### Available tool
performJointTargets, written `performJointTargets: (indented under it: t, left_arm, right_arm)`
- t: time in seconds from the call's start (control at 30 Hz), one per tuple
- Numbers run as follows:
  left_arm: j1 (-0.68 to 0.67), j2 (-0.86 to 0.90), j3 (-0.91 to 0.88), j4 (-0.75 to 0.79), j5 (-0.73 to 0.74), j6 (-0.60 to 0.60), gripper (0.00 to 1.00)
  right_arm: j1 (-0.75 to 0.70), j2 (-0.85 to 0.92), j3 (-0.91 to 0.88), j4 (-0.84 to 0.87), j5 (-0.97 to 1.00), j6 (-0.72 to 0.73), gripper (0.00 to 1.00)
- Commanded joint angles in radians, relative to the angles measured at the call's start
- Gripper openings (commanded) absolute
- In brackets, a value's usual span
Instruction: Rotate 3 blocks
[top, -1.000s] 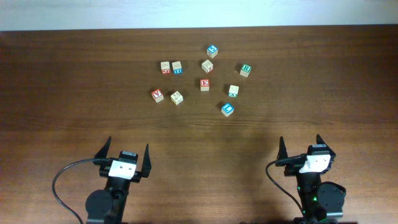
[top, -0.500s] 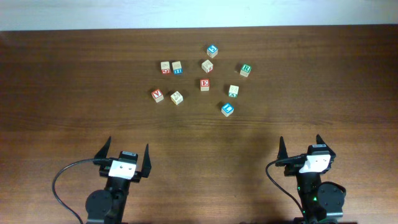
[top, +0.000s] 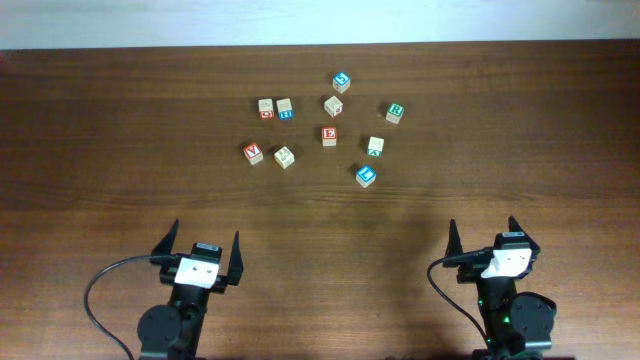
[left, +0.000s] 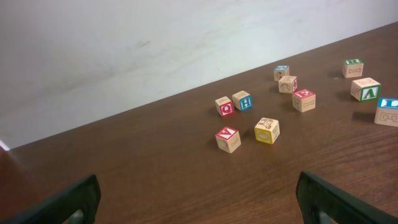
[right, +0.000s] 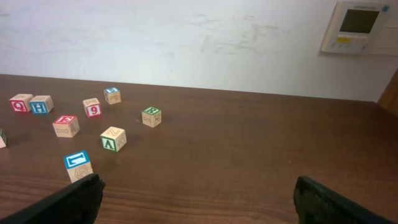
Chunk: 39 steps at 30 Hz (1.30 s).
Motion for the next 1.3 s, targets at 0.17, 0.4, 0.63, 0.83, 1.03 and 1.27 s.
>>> performJointTargets:
  t: [0.17, 0.4, 0.63, 0.83, 1.03, 1.27]
  left_arm:
    - [-0.004, -0.009, -0.005, -0.003, -0.007, 0.012, 0.99]
    - [-0.004, -0.009, -0.005, -0.003, -0.007, 0.012, 0.99]
    - [-0.004, -0.009, -0.005, -0.003, -0.007, 0.012, 0.99]
    - [-0.004, -0.009, -0.005, -0.003, -0.007, 0.011, 0.99]
    - [-0.004, -0.009, -0.005, -0.003, -0.007, 0.011, 0.99]
    - [-0.004, -0.009, -0.005, -0.002, -0.006, 0.011, 0.99]
  right_arm:
    - [-0.005, -0.006, -0.009, 0.0, -0.009, -0.003, 0.98]
    - [-0.006, -0.006, -0.009, 0.0, -0.009, -0.003, 0.98]
    - [-0.006, -0.006, -0.009, 0.0, -0.009, -0.003, 0.98]
    - [-0.005, -0.006, -0.009, 0.028, -0.014, -0.003, 0.98]
    - [-0.006, -0.006, -0.009, 0.047, -0.016, -0.003, 0.98]
    - [-0.006, -0.006, -0.009, 0.057, -0.016, -0.003, 0.98]
